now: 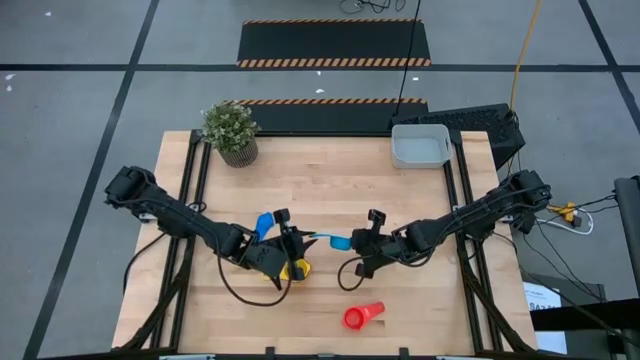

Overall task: Nest measuring cups in basket
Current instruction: Stack the right light blue measuring cup on the yellow measuring cup

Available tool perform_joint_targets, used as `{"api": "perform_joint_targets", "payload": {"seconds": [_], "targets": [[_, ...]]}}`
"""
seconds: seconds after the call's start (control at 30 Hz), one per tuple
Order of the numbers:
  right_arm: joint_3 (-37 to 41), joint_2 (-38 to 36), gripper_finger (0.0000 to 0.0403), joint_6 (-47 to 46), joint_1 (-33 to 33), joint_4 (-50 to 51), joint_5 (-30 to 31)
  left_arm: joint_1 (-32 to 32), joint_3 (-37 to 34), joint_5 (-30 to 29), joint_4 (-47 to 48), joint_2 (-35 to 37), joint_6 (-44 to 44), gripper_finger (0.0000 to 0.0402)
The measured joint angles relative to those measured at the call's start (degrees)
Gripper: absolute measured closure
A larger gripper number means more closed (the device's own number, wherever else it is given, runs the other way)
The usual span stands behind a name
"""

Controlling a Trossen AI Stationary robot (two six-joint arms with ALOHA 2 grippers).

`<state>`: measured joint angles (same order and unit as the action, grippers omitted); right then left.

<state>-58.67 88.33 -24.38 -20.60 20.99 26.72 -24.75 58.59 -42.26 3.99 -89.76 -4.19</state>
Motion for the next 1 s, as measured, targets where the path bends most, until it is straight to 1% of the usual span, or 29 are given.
{"api": "perform_joint_targets", "payload": {"seconds": [0.3,0.5,0.57,0.67,0.83,1.0], "targets": [[-0.02,0.00,0.0403,0.00,-0.02,0.04,-0.07,-0.02,0.00,0.02,-0.80,0.00,1.00,0.0392],[-0.04,-0.02,0.0402,0.00,-0.02,0.02,-0.05,-0.02,0.00,0.02,-0.67,0.00,1.47,0.0388],[-0.04,-0.02,0.0393,-0.20,-0.02,0.00,0.20,-0.08,0.00,-0.02,-0.15,0.02,1.48,0.0393],[-0.04,-0.02,0.0364,-1.09,-0.02,-0.17,0.42,-0.33,0.00,-0.16,0.75,0.02,1.49,0.0393],[-0.08,-0.02,0.0292,-1.53,-0.29,0.21,1.98,-2.16,0.00,-1.65,0.43,0.03,3.95,0.0395],[-0.09,-0.02,0.0225,-2.94,-0.96,3.74,1.72,-6.67,0.00,-7.77,0.45,0.04,11.51,0.0394]]}}
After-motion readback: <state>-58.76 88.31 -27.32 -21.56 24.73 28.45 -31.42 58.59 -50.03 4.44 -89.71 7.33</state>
